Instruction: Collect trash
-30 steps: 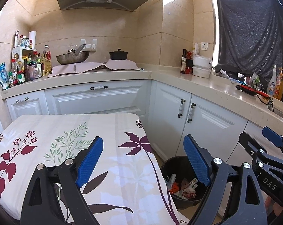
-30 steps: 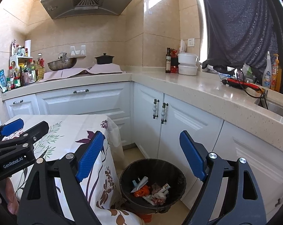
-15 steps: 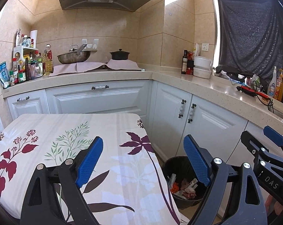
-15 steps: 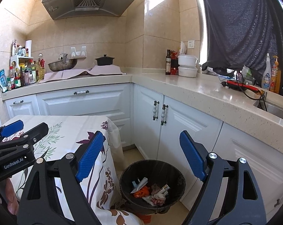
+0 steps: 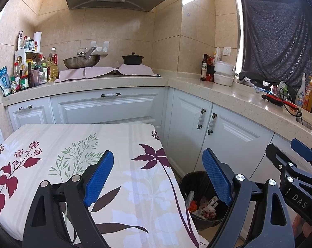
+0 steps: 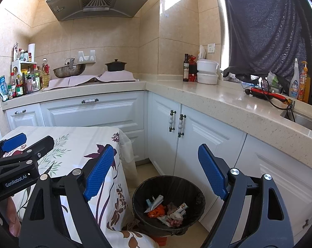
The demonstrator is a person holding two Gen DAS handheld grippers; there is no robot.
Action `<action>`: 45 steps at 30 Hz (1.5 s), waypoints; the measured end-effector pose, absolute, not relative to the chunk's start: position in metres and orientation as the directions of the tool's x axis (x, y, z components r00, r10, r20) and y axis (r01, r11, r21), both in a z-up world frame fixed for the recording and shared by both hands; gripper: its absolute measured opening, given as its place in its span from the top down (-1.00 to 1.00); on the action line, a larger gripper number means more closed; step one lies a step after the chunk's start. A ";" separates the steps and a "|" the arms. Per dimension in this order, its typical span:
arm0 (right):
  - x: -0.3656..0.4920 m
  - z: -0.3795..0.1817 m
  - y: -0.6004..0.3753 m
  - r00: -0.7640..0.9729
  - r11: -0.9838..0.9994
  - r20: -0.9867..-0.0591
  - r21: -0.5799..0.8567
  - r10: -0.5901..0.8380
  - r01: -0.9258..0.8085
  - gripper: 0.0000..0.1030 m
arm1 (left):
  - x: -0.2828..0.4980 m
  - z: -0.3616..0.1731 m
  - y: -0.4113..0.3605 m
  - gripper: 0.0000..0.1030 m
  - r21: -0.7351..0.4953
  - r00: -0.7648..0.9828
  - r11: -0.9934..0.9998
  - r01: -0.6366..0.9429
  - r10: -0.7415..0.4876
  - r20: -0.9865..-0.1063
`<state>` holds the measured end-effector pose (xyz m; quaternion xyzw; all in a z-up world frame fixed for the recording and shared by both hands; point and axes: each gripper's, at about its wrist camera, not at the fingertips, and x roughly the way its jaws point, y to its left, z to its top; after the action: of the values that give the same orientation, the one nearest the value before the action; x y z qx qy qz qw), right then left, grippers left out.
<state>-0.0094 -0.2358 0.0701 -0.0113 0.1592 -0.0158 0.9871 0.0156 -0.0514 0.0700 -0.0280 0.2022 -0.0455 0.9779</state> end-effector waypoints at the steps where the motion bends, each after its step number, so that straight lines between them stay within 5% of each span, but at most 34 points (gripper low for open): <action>1: -0.009 0.070 -0.236 0.949 0.999 -0.314 -0.027 -0.035 0.028 -0.58 | 0.016 0.070 -0.052 -0.65 -0.072 0.914 0.994 0.076 -0.098 -0.394; 45: 0.008 0.058 -0.218 0.936 0.999 -0.351 -0.041 -0.015 0.001 -0.60 | 0.030 0.058 -0.044 -0.77 -0.084 0.899 0.993 0.083 -0.111 -0.424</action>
<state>0.0076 -0.2181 0.0575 -0.0199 0.1783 -0.0042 0.9838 0.0303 -0.0444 0.0578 -0.0317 0.2193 -0.0499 0.9739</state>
